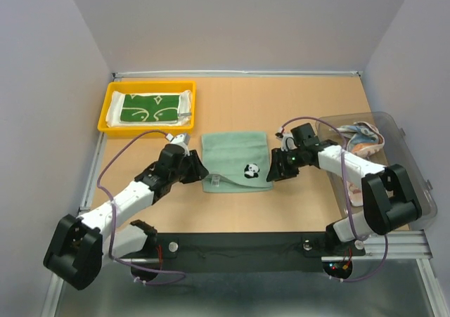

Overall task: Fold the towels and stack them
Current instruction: Fold the towel

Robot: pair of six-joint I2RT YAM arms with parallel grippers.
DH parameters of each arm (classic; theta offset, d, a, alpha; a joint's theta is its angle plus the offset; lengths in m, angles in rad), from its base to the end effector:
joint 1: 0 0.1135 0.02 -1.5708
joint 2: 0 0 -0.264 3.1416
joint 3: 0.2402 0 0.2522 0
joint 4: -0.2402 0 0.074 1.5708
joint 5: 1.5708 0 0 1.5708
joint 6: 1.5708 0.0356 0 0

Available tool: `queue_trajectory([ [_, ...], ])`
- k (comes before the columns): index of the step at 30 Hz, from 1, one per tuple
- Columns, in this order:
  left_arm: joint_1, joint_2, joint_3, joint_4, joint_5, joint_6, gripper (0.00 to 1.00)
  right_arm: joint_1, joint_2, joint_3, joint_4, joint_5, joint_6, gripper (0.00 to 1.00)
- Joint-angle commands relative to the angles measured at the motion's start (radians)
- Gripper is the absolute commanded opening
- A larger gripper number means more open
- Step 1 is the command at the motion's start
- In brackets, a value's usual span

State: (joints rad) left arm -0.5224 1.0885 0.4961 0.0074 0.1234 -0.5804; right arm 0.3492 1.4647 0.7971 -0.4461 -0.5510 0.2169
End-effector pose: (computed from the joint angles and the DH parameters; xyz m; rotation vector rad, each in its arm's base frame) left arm 0.1932 -0.1163 0.2000 0.0094 2.2531 -0.7521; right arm 0.2451 0.1091 0.1779 -0.3576 2.6973 0.9133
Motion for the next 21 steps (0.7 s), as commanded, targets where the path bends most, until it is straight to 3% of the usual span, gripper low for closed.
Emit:
queue_trajectory([
  [1, -0.024, -0.149, -0.056, -0.038, 0.050, -0.072, 0.56, 0.065, -0.089, -0.015, -0.057, -0.063, 0.021, 0.55],
  [4, -0.037, -0.263, -0.091, -0.049, 0.062, -0.125, 0.76, 0.114, -0.145, 0.004, -0.069, -0.021, 0.030, 0.58],
  [6, -0.037, -0.321, -0.094, -0.072, 0.032, -0.142, 0.83, 0.143, -0.158, 0.027, -0.071, 0.011, 0.021, 0.58],
  [12, -0.036, -0.254, -0.025, -0.104, -0.108, -0.145, 0.75, 0.218, -0.107, 0.125, -0.054, 0.241, 0.019, 0.58],
  [15, -0.037, -0.185, 0.013, -0.070, -0.148, -0.144, 0.66, 0.234, -0.087, 0.131, -0.013, 0.269, 0.042, 0.57],
  [21, -0.057, -0.006, 0.156, -0.035, -0.151, -0.082, 0.60, 0.261, -0.034, 0.103, 0.104, 0.352, 0.101, 0.52],
])
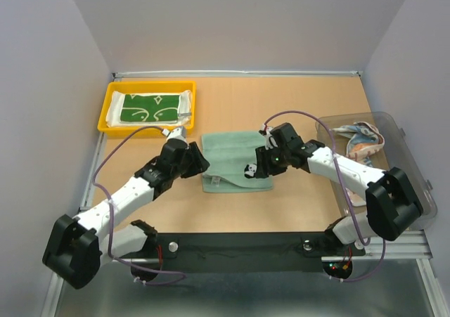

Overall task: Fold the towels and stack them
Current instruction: Fold the towel

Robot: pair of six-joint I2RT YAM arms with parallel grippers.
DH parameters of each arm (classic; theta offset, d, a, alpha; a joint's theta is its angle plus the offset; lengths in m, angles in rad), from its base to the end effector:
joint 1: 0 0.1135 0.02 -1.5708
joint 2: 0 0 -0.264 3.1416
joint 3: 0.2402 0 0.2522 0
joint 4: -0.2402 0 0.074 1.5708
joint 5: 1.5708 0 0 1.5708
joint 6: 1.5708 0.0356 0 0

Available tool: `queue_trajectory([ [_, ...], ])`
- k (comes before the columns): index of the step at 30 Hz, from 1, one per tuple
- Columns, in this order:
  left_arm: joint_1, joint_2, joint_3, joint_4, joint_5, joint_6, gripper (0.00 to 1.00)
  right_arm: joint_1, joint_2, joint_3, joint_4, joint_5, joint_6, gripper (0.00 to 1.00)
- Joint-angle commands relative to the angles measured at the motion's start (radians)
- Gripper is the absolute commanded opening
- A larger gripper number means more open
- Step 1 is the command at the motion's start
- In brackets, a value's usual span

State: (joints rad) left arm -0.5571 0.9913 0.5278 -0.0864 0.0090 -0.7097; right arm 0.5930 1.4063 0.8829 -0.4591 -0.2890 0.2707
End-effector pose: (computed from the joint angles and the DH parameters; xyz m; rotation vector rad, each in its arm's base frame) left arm 0.1822 -0.1139 0.2213 -0.1633 2.2100 -0.7425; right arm 0.2256 0.1643 0.2135 -0.5391 2.5904 0.6845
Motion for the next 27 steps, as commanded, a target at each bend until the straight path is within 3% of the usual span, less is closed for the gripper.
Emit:
queue_trajectory([
  [1, -0.029, 0.115, 0.142, 0.059, -0.041, 0.058, 0.59, 0.019, 0.029, 0.005, 0.128, 0.105, 0.054, 0.49],
  [5, -0.056, 0.207, 0.221, 0.039, -0.034, 0.087, 0.58, 0.024, 0.054, -0.024, 0.160, 0.099, 0.077, 0.47],
  [9, -0.090, 0.213, 0.232, -0.004, -0.069, 0.104, 0.75, 0.025, 0.040, -0.051, 0.171, 0.097, 0.062, 0.48],
  [14, -0.113, 0.225, 0.230, -0.023, -0.106, 0.085, 0.78, 0.027, 0.051, -0.065, 0.180, 0.114, 0.038, 0.50],
  [21, -0.210, 0.368, 0.290, -0.019, -0.175, 0.087, 0.65, 0.025, 0.065, -0.096, 0.206, 0.110, 0.055, 0.50],
  [27, -0.277, 0.393, 0.193, -0.038, -0.158, 0.027, 0.44, 0.028, 0.014, -0.156, 0.206, 0.116, 0.090, 0.50],
])
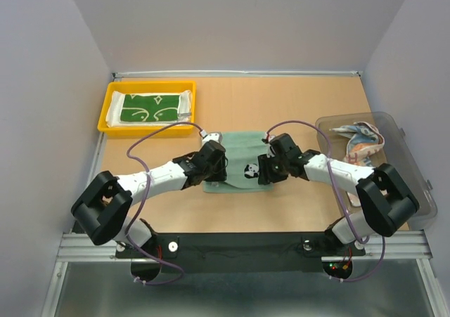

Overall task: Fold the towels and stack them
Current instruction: Fold the towel

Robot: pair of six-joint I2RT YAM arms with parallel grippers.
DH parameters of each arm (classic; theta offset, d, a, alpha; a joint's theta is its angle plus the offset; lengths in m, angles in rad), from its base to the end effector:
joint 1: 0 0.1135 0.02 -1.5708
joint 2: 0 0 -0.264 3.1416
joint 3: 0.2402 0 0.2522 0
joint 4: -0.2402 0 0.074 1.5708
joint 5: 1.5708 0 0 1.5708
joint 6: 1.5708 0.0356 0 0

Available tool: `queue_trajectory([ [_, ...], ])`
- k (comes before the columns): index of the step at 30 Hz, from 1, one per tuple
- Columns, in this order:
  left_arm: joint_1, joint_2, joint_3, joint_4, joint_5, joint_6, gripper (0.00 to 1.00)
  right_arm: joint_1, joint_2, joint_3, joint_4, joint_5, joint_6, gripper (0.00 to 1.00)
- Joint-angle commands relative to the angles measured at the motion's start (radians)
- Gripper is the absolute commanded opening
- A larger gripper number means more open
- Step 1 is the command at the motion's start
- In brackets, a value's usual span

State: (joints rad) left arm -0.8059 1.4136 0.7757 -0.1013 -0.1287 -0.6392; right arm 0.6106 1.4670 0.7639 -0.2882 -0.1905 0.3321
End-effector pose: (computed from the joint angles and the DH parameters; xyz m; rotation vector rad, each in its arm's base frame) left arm 0.2055 -0.2075 0.2029 0.1304 2.3720 -0.5786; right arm 0.2239 0.1649 0.1723 -0.4425 2.6135 0.5842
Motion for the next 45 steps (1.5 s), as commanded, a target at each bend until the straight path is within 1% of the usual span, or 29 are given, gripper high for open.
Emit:
queue_trajectory([
  [1, -0.033, -0.041, -0.078, -0.024, -0.011, -0.054, 0.43, 0.009, -0.046, -0.049, 0.035, 0.016, 0.036, 0.50],
  [5, -0.050, -0.097, -0.192, -0.023, 0.023, -0.099, 0.40, 0.009, -0.094, -0.113, 0.037, 0.028, 0.084, 0.50],
  [9, -0.050, -0.105, -0.251, 0.000, 0.029, -0.111, 0.39, 0.009, -0.108, -0.167, 0.047, 0.069, 0.148, 0.49],
  [15, -0.050, -0.074, -0.262, -0.008, 0.008, -0.134, 0.39, 0.009, -0.174, -0.230, 0.053, 0.112, 0.191, 0.49],
  [19, -0.050, -0.116, -0.271, -0.014, 0.004, -0.140, 0.39, 0.008, -0.258, -0.273, 0.038, 0.122, 0.231, 0.48],
  [21, -0.050, -0.139, -0.279, -0.026, 0.014, -0.139, 0.39, 0.009, -0.272, -0.275, 0.024, 0.115, 0.249, 0.48],
  [24, -0.050, -0.209, -0.296, -0.040, 0.027, -0.140, 0.43, 0.009, -0.301, -0.256, -0.003, 0.121, 0.269, 0.47],
  [26, -0.050, -0.280, -0.303, -0.054, 0.028, -0.143, 0.46, 0.009, -0.325, -0.242, -0.022, 0.141, 0.256, 0.47],
  [27, -0.050, -0.327, -0.306, -0.058, 0.031, -0.145, 0.52, 0.009, -0.335, -0.218, -0.034, 0.152, 0.233, 0.47],
  [30, -0.050, -0.386, -0.287, -0.092, 0.023, -0.146, 0.63, 0.008, -0.347, -0.166, -0.046, 0.180, 0.182, 0.47],
  [31, -0.050, -0.409, -0.277, -0.098, 0.018, -0.143, 0.69, 0.008, -0.341, -0.123, -0.052, 0.186, 0.144, 0.47],
  [33, -0.047, -0.426, -0.260, -0.109, 0.015, -0.125, 0.74, 0.005, -0.301, -0.081, -0.054, 0.243, 0.102, 0.47],
  [34, -0.038, -0.432, -0.236, -0.115, 0.008, -0.117, 0.79, -0.005, -0.281, -0.036, -0.057, 0.262, 0.053, 0.48],
  [36, -0.015, -0.427, -0.199, -0.132, -0.003, -0.068, 0.80, -0.023, -0.235, 0.011, -0.055, 0.266, 0.004, 0.48],
  [38, 0.045, -0.410, -0.176, -0.135, 0.003, -0.019, 0.80, -0.057, -0.157, 0.083, -0.055, 0.238, -0.073, 0.48],
  [40, 0.091, -0.378, -0.138, -0.130, 0.021, 0.064, 0.80, -0.090, -0.081, 0.127, -0.051, 0.214, -0.137, 0.48],
  [41, 0.129, -0.367, -0.124, -0.123, 0.037, 0.087, 0.80, -0.101, -0.056, 0.174, -0.049, 0.195, -0.157, 0.50],
  [42, 0.148, -0.354, -0.112, -0.115, 0.037, 0.108, 0.80, -0.110, -0.033, 0.196, -0.048, 0.197, -0.178, 0.52],
  [43, 0.164, -0.326, -0.087, -0.109, 0.055, 0.159, 0.80, -0.133, 0.017, 0.221, -0.046, 0.169, -0.209, 0.53],
  [45, 0.200, -0.297, -0.061, -0.091, 0.069, 0.209, 0.80, -0.159, 0.062, 0.256, -0.043, 0.117, -0.248, 0.56],
])
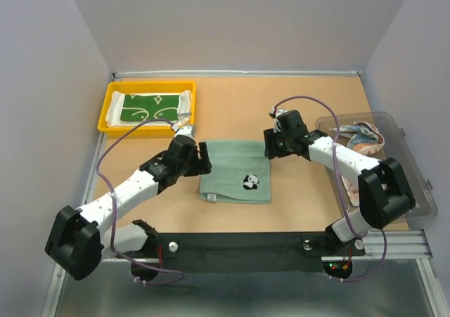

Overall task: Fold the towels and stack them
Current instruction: Fold the towel

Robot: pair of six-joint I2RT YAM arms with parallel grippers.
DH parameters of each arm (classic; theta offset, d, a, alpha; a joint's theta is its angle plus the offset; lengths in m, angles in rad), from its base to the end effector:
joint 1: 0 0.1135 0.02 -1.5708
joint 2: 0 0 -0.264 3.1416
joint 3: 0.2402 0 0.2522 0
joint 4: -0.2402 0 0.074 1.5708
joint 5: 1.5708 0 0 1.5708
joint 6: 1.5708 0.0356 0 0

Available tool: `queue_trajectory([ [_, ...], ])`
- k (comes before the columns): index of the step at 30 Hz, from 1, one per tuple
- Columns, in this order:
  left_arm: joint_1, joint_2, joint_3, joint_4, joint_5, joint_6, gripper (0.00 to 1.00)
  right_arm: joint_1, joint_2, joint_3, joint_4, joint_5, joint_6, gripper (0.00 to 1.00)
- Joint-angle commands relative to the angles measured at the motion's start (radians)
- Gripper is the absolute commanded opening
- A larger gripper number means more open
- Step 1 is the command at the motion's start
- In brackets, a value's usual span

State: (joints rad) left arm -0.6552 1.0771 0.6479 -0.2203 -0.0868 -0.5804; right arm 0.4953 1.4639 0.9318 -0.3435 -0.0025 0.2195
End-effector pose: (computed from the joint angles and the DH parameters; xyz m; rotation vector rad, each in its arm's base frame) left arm 0.1841 -0.1376 0.2324 0.0362 2.2806 -0.5748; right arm 0.2670 0.1444 0.2193 -0.3410 2.4491 0.3163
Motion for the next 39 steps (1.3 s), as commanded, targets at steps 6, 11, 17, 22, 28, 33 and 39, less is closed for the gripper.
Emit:
queue_trajectory([
  [6, 0.086, 0.156, 0.139, 0.058, 0.036, 0.295, 0.81, -0.123, 0.226, 0.220, 0.020, -0.215, -0.247, 0.58],
  [11, 0.092, 0.196, 0.176, 0.058, 0.047, 0.341, 0.81, -0.132, 0.305, 0.301, 0.021, -0.254, -0.262, 0.57],
  [17, 0.092, 0.274, 0.260, 0.076, 0.055, 0.280, 0.71, -0.130, 0.311, 0.329, 0.049, -0.290, -0.180, 0.52],
  [22, 0.094, 0.352, 0.250, 0.284, 0.045, 0.094, 0.60, -0.113, 0.188, 0.172, 0.292, -0.277, 0.036, 0.52],
  [28, 0.097, 0.470, 0.188, 0.633, 0.076, -0.064, 0.57, -0.090, 0.157, -0.077, 0.821, -0.269, 0.343, 0.52],
  [33, 0.103, 0.543, 0.131, 0.798, 0.042, -0.093, 0.49, -0.067, 0.231, -0.183, 1.037, -0.268, 0.411, 0.52],
  [39, 0.121, 0.593, 0.007, 0.930, 0.039, -0.160, 0.47, -0.069, 0.299, -0.366, 1.225, -0.131, 0.440, 0.52],
])
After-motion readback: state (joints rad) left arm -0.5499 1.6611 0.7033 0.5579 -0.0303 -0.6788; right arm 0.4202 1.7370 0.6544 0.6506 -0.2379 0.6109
